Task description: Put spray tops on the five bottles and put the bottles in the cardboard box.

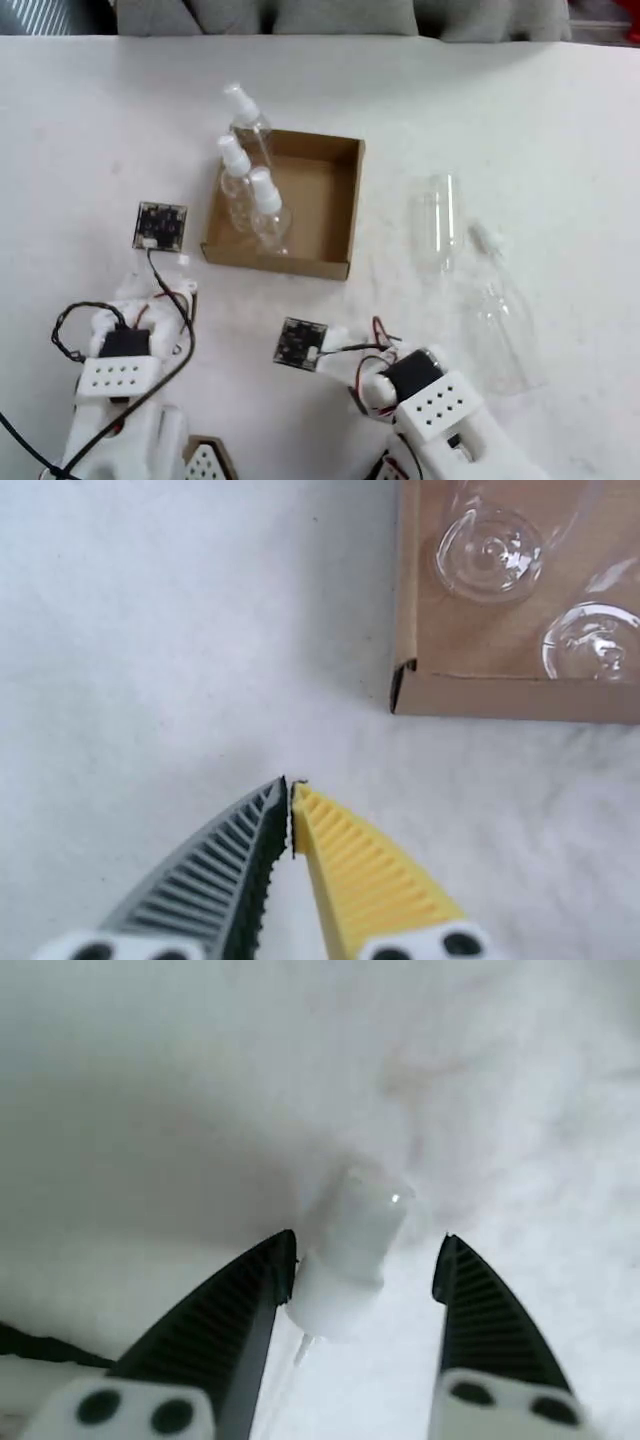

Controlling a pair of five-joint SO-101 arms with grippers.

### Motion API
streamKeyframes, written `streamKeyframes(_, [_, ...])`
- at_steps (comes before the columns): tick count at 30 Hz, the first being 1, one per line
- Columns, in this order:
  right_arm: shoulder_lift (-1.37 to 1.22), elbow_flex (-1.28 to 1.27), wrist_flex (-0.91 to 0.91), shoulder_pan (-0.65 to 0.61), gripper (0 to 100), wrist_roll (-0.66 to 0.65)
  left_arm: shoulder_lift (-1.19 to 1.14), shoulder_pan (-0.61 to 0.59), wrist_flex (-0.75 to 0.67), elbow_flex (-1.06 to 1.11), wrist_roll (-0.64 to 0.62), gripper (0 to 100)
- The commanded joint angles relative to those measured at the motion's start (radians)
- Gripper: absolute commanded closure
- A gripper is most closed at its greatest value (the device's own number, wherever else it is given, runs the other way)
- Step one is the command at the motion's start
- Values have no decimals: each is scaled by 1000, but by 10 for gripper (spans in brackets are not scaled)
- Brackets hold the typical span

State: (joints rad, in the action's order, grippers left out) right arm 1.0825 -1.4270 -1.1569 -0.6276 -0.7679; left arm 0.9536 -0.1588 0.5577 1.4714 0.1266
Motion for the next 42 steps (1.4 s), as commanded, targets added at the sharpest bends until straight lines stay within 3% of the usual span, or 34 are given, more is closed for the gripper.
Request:
streamKeyframes(1, [8, 6, 12, -5, 791, 15, 25, -4, -17, -51, -11, 976])
streamKeyframes(8, [8, 12, 16, -4, 941, 18, 25, -4, -14, -51, -11, 976])
streamKeyframes(12, [8, 31, 15, 16, 953, 25, 25, -4, -14, -49, -11, 976])
streamKeyframes(22, [8, 192, 8, 245, 954, 121, 25, -4, -11, -48, -11, 976])
streamKeyframes(30, [-151, 364, 8, 315, 950, 324, 25, -2, 14, -54, -11, 976])
streamKeyframes(42, [-533, 671, 16, 292, 949, 888, 25, -2, 14, -54, -11, 976])
